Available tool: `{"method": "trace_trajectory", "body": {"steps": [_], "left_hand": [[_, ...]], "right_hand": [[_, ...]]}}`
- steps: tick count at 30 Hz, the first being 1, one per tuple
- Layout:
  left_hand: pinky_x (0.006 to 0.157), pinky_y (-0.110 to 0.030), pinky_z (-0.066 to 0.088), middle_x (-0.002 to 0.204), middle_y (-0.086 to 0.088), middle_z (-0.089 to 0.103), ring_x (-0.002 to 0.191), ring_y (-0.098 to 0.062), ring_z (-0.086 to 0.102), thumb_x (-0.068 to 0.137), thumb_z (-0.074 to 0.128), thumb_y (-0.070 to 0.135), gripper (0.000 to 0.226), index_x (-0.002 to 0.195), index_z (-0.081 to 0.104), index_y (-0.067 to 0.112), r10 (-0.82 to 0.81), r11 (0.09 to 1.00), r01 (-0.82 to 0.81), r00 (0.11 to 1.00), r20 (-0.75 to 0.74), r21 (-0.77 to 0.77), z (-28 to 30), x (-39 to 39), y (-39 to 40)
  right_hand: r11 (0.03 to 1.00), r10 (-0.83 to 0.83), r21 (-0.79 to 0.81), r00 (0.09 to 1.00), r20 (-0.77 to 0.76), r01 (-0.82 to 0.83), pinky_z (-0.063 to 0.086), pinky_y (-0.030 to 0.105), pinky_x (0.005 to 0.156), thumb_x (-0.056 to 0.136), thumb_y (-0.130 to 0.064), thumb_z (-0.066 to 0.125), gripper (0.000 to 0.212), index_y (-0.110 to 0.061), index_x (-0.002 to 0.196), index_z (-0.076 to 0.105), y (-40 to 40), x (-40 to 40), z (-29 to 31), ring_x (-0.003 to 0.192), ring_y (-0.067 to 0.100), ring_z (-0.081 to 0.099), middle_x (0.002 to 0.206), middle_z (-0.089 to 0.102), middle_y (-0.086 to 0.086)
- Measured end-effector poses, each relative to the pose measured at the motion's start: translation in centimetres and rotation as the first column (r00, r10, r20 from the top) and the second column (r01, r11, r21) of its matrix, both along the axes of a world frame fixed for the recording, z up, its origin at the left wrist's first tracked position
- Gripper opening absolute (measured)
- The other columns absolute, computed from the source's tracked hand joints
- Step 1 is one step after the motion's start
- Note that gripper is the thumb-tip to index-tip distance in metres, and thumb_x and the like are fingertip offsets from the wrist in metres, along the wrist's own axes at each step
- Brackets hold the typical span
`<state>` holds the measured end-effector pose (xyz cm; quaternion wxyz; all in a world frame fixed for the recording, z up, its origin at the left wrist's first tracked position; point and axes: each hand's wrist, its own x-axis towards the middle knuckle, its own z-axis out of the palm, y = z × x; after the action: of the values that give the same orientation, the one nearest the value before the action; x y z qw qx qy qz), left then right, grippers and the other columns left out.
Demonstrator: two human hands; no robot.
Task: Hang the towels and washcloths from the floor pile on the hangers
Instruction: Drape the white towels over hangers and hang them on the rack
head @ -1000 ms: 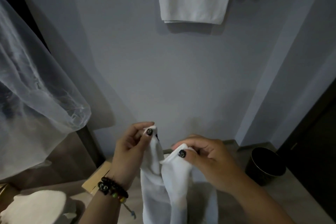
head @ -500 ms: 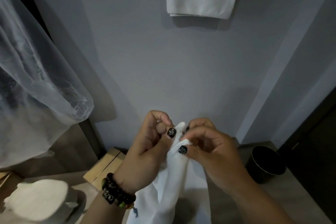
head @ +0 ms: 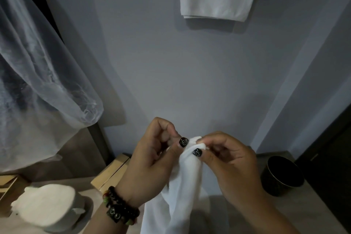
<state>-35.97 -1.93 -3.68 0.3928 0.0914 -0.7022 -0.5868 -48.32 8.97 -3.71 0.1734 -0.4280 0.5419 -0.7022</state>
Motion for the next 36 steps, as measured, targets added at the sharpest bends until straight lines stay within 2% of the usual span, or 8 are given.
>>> {"method": "trace_trajectory", "body": {"steps": [5,8,11,15,17,24,30,36], "left_hand": [[0.065,-0.04,0.045,0.083,-0.007,0.062,0.074,-0.03,0.054,0.084,0.061,0.024,0.011,0.091,0.052,0.023,-0.002,1.0,0.003,0.998,0.06,-0.015,-1.3,0.0,-0.7],[0.067,-0.044,0.054,0.088,0.001,0.063,0.078,-0.024,0.061,0.084,0.061,0.013,0.027,0.104,0.051,0.03,0.111,0.984,-0.075,0.968,0.225,-0.162,-2.7,-0.4,-1.5],[0.066,-0.031,0.054,0.087,0.009,0.064,0.075,-0.016,0.063,0.084,0.066,0.007,0.043,0.111,0.05,0.036,0.216,0.924,-0.098,0.931,0.293,-0.369,-4.1,-0.5,-2.1],[0.063,-0.012,0.048,0.084,0.013,0.063,0.07,-0.008,0.062,0.076,0.073,0.009,0.046,0.104,0.054,0.041,0.289,0.87,-0.136,0.92,0.266,-0.474,-4.8,-0.7,-2.8],[0.06,-0.014,0.048,0.076,0.009,0.06,0.067,-0.006,0.059,0.068,0.074,0.006,0.044,0.095,0.057,0.036,0.355,0.842,-0.193,0.901,0.249,-0.504,-5.2,-1.2,-3.4],[0.051,-0.018,0.033,0.079,0.008,0.048,0.064,-0.005,0.048,0.066,0.063,-0.003,0.032,0.078,0.049,0.024,0.644,0.762,-0.543,0.691,0.328,-0.354,-9.8,-3.5,-4.0],[0.055,-0.033,0.042,0.073,0.0,0.053,0.065,-0.022,0.052,0.068,0.058,0.001,0.023,0.075,0.044,0.018,0.688,0.704,-0.664,0.552,0.471,-0.251,-12.5,-3.1,-6.8],[0.056,-0.031,0.038,0.075,-0.006,0.056,0.066,-0.023,0.052,0.071,0.055,0.009,0.012,0.074,0.045,0.014,0.597,0.695,-0.693,0.408,0.691,-0.191,-15.6,-0.6,-9.1]], "right_hand": [[0.996,-0.071,0.05,0.994,0.084,0.067,0.05,0.014,0.067,0.077,0.009,0.07,0.029,-0.019,0.084,0.071,-0.3,-0.4,0.4,0.071,0.005,0.066,0.077,0.072,-0.004],[0.962,-0.044,0.267,0.998,-0.044,0.054,0.049,0.013,0.071,0.081,-0.001,0.069,0.03,-0.028,0.095,0.069,-1.2,-1.9,-0.2,0.078,0.003,0.068,0.082,0.072,-0.012],[0.918,-0.038,0.384,0.987,-0.154,0.095,0.053,0.023,0.074,0.082,-0.006,0.07,0.024,-0.03,0.085,0.071,-2.0,-3.0,-1.7,0.078,0.008,0.068,0.081,0.073,-0.008],[0.918,-0.071,0.364,0.969,-0.237,0.156,0.055,0.028,0.082,0.085,-0.01,0.067,0.019,-0.028,0.091,0.069,-2.3,-2.9,-3.1,0.087,0.005,0.067,0.09,0.072,-0.011],[0.94,-0.094,0.293,0.959,-0.267,0.174,0.054,0.029,0.085,0.087,-0.009,0.063,0.019,-0.027,0.093,0.066,-2.5,-2.8,-3.0,0.092,0.007,0.067,0.096,0.07,-0.011],[0.973,-0.14,0.128,0.929,-0.343,0.194,0.044,0.013,0.078,0.092,-0.014,0.056,0.01,-0.019,0.096,0.064,-4.7,-5.0,0.1,0.09,0.004,0.062,0.097,0.066,-0.007],[0.96,-0.135,0.187,0.927,-0.351,0.211,0.042,0.009,0.076,0.094,-0.009,0.055,0.019,-0.026,0.092,0.061,-7.0,-7.2,0.3,0.088,0.0,0.059,0.097,0.065,-0.007],[0.937,-0.27,0.138,0.915,-0.3,0.322,0.043,0.008,0.074,0.092,-0.007,0.056,0.015,-0.021,0.09,0.063,-9.7,-8.9,1.3,0.086,0.009,0.061,0.096,0.067,-0.001]]}}
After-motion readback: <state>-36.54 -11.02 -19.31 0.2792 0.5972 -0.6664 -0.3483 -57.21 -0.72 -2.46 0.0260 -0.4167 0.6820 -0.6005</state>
